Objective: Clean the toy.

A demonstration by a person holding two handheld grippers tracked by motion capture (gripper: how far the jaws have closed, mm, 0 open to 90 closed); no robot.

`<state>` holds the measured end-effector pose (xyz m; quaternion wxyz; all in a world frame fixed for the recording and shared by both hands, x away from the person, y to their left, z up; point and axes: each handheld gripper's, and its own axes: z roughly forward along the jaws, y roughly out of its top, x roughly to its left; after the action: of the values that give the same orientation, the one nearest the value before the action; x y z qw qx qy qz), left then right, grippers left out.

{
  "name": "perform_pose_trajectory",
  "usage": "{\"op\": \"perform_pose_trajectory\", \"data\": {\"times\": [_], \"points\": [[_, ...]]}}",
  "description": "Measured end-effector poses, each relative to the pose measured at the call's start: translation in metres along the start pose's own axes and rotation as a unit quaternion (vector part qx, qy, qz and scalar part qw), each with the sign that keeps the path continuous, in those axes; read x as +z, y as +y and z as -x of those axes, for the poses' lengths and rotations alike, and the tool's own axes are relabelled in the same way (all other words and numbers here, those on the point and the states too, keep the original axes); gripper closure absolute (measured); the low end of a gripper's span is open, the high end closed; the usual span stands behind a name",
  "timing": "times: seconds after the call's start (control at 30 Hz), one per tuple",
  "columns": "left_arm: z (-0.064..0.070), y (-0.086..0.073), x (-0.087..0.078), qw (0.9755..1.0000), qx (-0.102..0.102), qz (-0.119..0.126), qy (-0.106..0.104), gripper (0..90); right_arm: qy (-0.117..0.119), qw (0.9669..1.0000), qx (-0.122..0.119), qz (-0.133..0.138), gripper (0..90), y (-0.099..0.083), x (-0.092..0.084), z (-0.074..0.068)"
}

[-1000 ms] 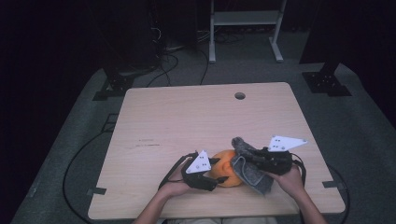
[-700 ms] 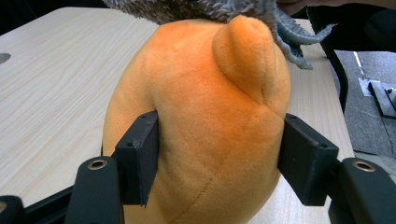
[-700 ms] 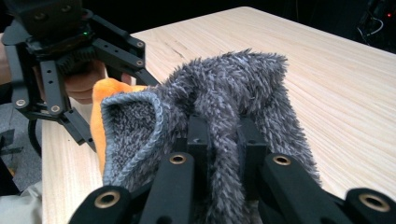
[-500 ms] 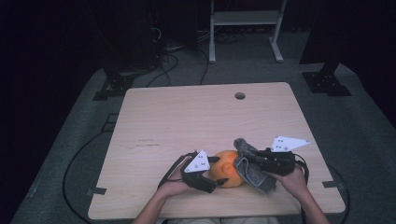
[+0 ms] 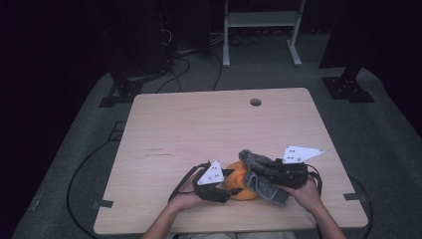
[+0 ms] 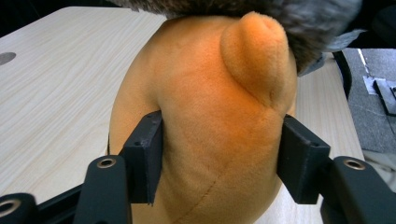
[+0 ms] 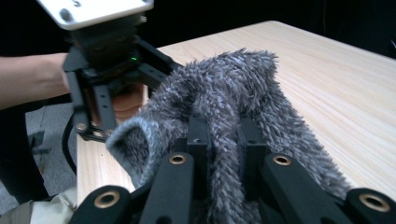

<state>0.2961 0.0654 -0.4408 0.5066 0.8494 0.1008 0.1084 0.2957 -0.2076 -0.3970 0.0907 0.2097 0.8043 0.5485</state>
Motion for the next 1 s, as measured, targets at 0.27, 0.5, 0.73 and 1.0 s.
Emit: {"op": "perform_pose_trajectory", "data": {"times": [0.27, 0.5, 0.73, 1.0], "points": [[-0.004, 0.003, 0.001, 0.9996, -0.023, 0.009, 0.01, 17.9, -0.012, 0.9995, 0.027, 0.004, 78.6, -0.009, -0.003, 0.011], [-0.002, -0.001, 0.0, 0.9999, -0.008, 0.006, 0.012, 33.4, -0.004, 0.9998, 0.017, 0.006, 78.5, -0.007, 0.0, 0.008], [-0.001, -0.001, 0.0, 1.0, 0.001, 0.001, 0.005, 36.9, -0.031, 0.9989, 0.035, 0.001, 78.5, -0.019, -0.014, 0.02], [-0.011, -0.008, -0.006, 0.9997, -0.023, 0.008, -0.004, 36.5, -0.057, 0.9955, 0.075, -0.007, 78.5, -0.034, -0.023, 0.042]]}}
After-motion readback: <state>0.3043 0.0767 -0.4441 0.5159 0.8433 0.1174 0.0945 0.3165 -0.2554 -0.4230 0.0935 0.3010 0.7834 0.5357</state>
